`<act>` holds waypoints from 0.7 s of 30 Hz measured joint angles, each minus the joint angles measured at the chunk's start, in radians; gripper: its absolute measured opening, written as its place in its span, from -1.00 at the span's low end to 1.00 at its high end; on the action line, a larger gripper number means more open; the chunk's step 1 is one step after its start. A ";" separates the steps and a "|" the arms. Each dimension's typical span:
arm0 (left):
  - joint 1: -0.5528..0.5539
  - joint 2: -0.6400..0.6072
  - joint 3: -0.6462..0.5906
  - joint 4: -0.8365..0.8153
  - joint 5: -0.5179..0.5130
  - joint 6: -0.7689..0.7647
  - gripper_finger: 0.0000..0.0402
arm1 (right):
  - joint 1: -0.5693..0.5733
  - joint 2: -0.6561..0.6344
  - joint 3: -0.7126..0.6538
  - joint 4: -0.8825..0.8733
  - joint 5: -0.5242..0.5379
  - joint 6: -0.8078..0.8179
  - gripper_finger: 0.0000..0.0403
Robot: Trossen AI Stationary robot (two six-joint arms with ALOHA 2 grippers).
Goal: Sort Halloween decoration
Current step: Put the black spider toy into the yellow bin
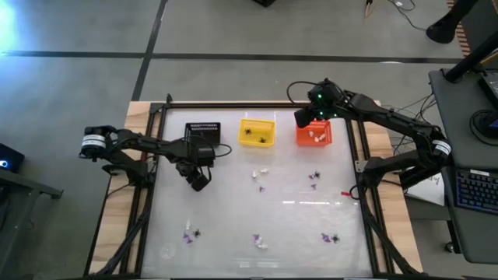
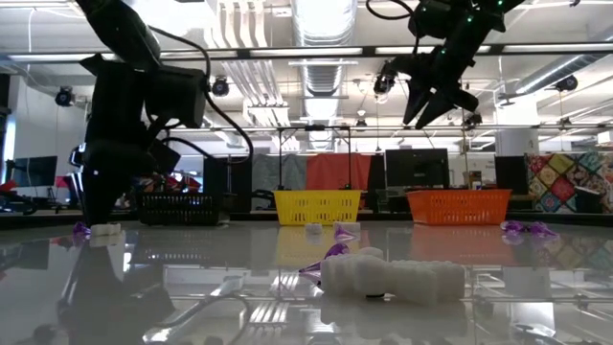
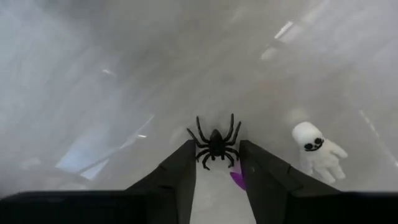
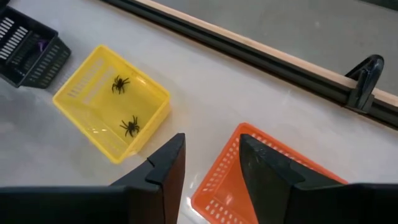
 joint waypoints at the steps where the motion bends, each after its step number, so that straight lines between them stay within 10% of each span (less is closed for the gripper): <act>1: 0.000 0.000 0.000 0.001 0.003 0.017 -0.55 | 0.001 0.000 0.000 0.000 0.000 0.000 -0.31; 8: 0.001 -0.011 0.022 -0.008 0.026 0.182 -0.96 | 0.002 0.000 0.000 0.000 0.000 0.000 -0.31; 21: 0.007 -0.101 0.026 0.008 0.083 0.282 -1.00 | 0.002 0.000 0.000 0.000 0.000 -0.003 -0.31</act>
